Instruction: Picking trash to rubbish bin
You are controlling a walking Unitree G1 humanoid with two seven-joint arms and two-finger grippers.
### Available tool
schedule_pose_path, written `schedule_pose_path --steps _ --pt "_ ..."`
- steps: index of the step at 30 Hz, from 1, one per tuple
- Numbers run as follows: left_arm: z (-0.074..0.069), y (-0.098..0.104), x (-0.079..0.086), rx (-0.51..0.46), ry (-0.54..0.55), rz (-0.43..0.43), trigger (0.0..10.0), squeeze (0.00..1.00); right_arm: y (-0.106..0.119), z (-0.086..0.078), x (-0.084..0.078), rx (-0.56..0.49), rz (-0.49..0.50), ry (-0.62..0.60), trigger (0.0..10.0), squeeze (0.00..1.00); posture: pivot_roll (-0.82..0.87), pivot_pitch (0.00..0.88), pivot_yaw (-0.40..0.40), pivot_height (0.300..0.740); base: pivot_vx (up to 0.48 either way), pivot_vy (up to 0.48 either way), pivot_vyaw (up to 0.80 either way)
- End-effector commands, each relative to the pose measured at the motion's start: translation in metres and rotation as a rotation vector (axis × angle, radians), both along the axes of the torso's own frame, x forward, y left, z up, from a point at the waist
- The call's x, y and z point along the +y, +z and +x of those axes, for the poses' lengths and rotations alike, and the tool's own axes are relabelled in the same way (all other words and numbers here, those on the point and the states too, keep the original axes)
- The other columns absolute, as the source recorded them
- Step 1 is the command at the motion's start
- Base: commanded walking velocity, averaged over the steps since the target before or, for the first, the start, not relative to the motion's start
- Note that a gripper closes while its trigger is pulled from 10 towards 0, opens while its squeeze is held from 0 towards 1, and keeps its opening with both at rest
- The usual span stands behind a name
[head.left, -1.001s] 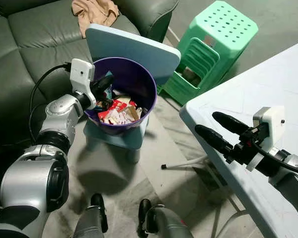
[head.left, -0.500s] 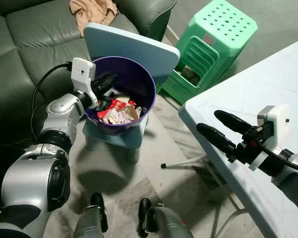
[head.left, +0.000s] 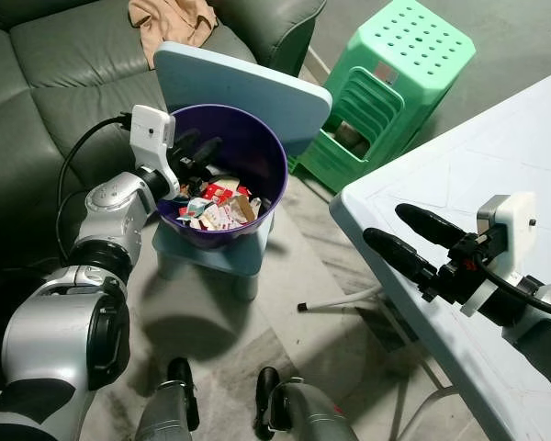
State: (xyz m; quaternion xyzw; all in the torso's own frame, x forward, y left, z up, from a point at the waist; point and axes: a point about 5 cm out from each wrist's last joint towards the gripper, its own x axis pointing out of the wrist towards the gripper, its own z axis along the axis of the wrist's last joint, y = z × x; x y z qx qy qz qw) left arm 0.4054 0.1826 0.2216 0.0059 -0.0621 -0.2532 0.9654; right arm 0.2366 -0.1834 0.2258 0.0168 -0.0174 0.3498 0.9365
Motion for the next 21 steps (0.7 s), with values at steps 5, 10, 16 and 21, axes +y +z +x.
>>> schedule_pose_path --steps 5,10,16,21 --pt "0.001 0.005 0.005 0.003 0.003 0.023 10.0 1.00 0.000 -0.002 -0.002 -0.002 -0.004 -0.015 10.0 0.00 -0.17 0.399 -0.164 0.740 0.000 0.000 0.00" --pt "0.000 0.010 0.012 -0.011 0.013 0.044 10.0 1.00 -0.002 0.001 0.002 -0.007 0.018 -0.014 10.0 0.00 -0.14 0.392 -0.156 0.740 0.000 0.000 0.00" --pt "0.000 0.014 0.017 -0.034 0.028 0.030 10.0 0.00 -0.003 0.006 0.004 -0.020 0.036 -0.027 10.0 0.00 -0.12 0.376 -0.146 0.740 0.000 0.000 0.00" --pt "-0.002 0.013 0.024 -0.056 0.054 0.006 10.0 0.00 -0.004 0.012 0.006 -0.034 0.061 -0.048 10.0 0.00 -0.09 0.354 -0.135 0.740 0.000 0.000 0.00"
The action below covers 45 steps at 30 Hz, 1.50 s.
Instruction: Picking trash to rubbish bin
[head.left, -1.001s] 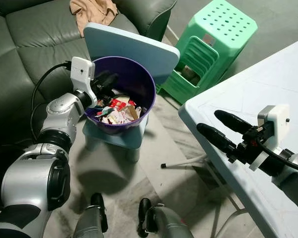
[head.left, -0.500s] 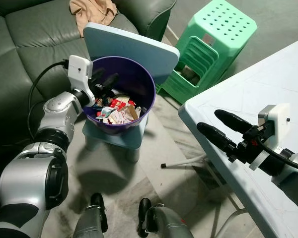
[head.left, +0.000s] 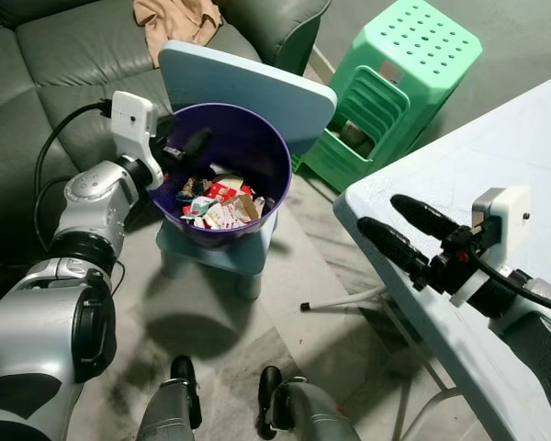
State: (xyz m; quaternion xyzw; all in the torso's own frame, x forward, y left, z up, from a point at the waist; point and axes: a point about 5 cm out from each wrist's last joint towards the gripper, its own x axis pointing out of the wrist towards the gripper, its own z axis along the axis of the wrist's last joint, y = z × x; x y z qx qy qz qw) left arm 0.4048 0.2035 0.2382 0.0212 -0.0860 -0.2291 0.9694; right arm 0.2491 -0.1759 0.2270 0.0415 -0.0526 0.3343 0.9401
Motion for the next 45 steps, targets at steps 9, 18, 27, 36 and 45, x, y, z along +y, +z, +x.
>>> schedule_pose_path --steps 9,18,27,36,45 --pt "-0.009 0.006 0.035 -0.081 0.129 -0.068 10.0 0.00 -0.007 0.011 -0.001 -0.010 0.058 -0.076 10.0 0.00 -0.04 0.305 -0.111 0.740 0.000 0.000 0.00" --pt "-0.022 0.003 0.046 -0.142 0.187 -0.185 10.0 0.00 -0.013 0.022 0.000 -0.030 0.118 -0.142 10.0 0.00 0.00 0.244 -0.097 0.740 0.000 0.000 0.00" --pt "-0.037 -0.012 0.012 -0.111 0.158 -0.243 10.0 0.00 -0.019 0.032 0.001 -0.045 0.149 -0.220 10.0 0.00 0.02 0.168 -0.089 0.740 0.000 0.000 0.00" --pt "-0.052 -0.031 -0.018 0.001 0.222 -0.329 10.0 0.00 -0.027 0.043 -0.007 -0.039 0.149 -0.371 10.0 0.00 0.02 0.123 -0.093 0.740 0.000 0.000 0.00" --pt "-0.071 -0.055 -0.030 0.090 0.322 -0.260 10.0 0.00 -0.048 0.064 -0.015 0.021 0.063 -0.545 10.0 0.00 0.04 0.081 -0.101 0.740 0.000 0.000 0.00"
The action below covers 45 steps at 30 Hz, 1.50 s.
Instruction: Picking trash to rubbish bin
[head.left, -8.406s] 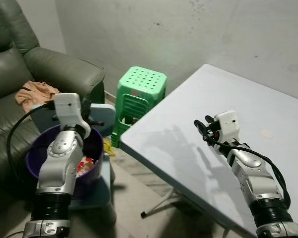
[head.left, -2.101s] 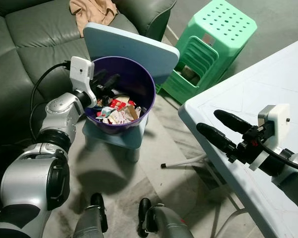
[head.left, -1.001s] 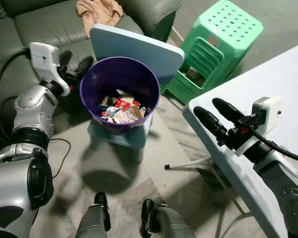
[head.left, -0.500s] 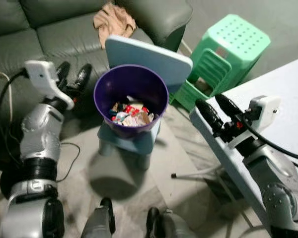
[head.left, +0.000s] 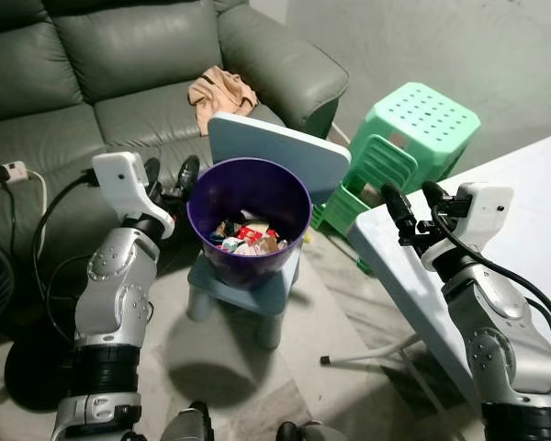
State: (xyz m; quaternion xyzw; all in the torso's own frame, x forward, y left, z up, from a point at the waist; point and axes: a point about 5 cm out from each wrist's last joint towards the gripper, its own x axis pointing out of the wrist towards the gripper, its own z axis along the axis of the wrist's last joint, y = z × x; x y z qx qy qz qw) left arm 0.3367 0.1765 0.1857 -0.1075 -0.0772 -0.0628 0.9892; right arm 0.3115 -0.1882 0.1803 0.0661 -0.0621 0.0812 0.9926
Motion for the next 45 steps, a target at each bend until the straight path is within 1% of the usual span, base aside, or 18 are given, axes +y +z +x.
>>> schedule_pose_path --steps 1,2,3,5,7,9,12,17,23,25,27,30,33,35,45 --pt "-0.004 -0.003 -0.004 0.025 0.008 0.011 10.0 0.00 -0.002 0.002 -0.001 -0.001 -0.016 -0.028 10.0 0.00 0.05 0.069 -0.101 0.740 0.000 0.000 0.00" --pt "-0.005 -0.004 -0.004 0.026 0.009 0.012 10.0 0.00 -0.003 0.002 -0.001 -0.002 -0.015 -0.025 10.0 0.00 0.05 0.069 -0.101 0.740 0.000 0.000 0.00" --pt "-0.008 -0.007 -0.006 0.036 0.013 0.016 10.0 0.00 -0.006 0.004 0.000 0.008 -0.007 -0.041 10.0 0.00 0.05 0.051 -0.101 0.740 0.000 0.000 0.00" --pt "-0.009 -0.009 -0.007 0.039 0.014 0.017 10.0 0.00 -0.008 0.004 0.000 0.012 -0.005 -0.047 10.0 0.00 0.05 0.041 -0.103 0.740 0.000 0.000 0.00" --pt "-0.011 -0.013 -0.008 0.062 0.029 0.006 10.0 0.00 -0.011 0.006 0.002 0.000 -0.020 -0.062 10.0 0.00 0.05 0.015 -0.104 0.740 0.000 0.000 0.00" --pt "-0.013 -0.014 -0.008 0.063 0.029 0.005 10.0 0.00 -0.012 0.007 0.004 -0.015 -0.024 -0.065 10.0 0.00 0.05 0.001 -0.099 0.740 0.000 0.000 0.00" --pt "-0.013 -0.018 -0.007 0.086 0.046 0.021 10.0 0.00 -0.014 0.008 0.005 -0.034 -0.040 -0.070 10.0 0.00 0.05 0.000 -0.095 0.740 0.000 0.000 0.00" --pt "-0.007 -0.022 -0.006 0.124 0.061 0.060 10.0 0.00 -0.021 0.008 0.006 -0.027 -0.074 -0.088 10.0 0.00 0.05 0.000 -0.086 0.740 0.000 0.000 0.00" --pt "0.000 -0.020 -0.010 0.117 0.039 0.088 10.0 0.00 -0.030 0.010 0.004 -0.002 -0.111 -0.104 10.0 0.00 0.03 0.000 -0.091 0.740 0.000 0.000 0.00" --pt "0.003 -0.018 -0.012 0.110 0.055 0.081 10.0 0.00 -0.034 0.011 0.003 0.023 -0.126 -0.111 10.0 0.00 0.03 0.000 -0.087 0.740 0.000 0.000 0.00" --pt "0.004 -0.017 -0.012 0.103 0.065 0.086 10.0 0.00 -0.034 0.011 0.003 0.023 -0.127 -0.114 10.0 0.00 0.02 0.000 -0.085 0.740 0.000 0.000 0.00" --pt "0.006 -0.018 -0.014 0.105 0.074 0.084 10.0 0.00 -0.033 0.013 0.002 0.020 -0.129 -0.125 10.0 0.00 0.02 0.000 -0.083 0.740 0.000 0.000 -0.72" --pt "0.009 -0.016 -0.016 0.093 0.080 0.103 10.0 0.00 -0.032 0.013 -0.001 0.019 -0.130 -0.143 10.0 0.00 0.02 0.000 -0.081 0.740 0.000 0.000 -0.78" --pt "0.010 -0.016 -0.017 0.097 0.070 0.090 10.0 0.00 -0.033 0.014 -0.002 0.021 -0.135 -0.149 10.0 0.00 0.01 0.000 -0.081 0.740 0.000 0.000 -0.78" --pt "0.012 -0.014 -0.017 0.086 0.059 0.116 10.0 0.00 -0.033 0.015 -0.002 0.022 -0.151 -0.156 10.0 0.00 0.01 0.000 -0.078 0.740 0.000 0.000 -0.77"
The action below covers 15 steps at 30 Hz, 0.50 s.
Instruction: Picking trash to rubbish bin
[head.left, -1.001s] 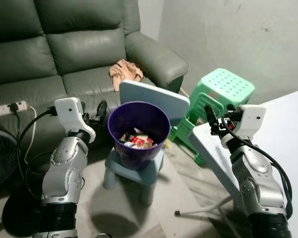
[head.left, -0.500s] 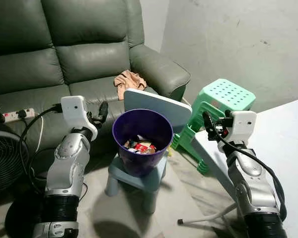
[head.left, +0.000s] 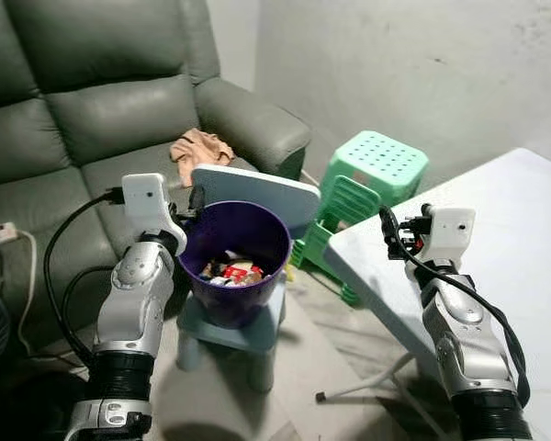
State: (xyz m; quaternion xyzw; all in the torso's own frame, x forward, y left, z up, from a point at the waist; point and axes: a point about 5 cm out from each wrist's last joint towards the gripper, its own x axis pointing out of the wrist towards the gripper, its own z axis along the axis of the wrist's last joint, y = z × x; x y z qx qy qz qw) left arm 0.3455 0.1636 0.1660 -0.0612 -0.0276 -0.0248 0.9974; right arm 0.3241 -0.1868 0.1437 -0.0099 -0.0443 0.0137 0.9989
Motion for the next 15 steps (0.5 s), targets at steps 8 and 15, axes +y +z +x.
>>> schedule_pose_path --steps 8,15 --pt "0.0025 0.0066 -0.0082 -0.026 -0.043 0.017 10.0 0.00 -0.0010 0.0013 -0.0005 -0.002 -0.011 -0.016 10.0 0.00 0.01 0.000 -0.078 0.740 0.000 0.000 -0.77" --pt "0.0013 0.0033 -0.0100 -0.022 -0.062 0.025 10.0 0.00 -0.0036 -0.0019 -0.0031 -0.001 -0.027 -0.025 10.0 0.00 0.01 0.000 -0.075 0.740 0.000 0.000 -0.77"
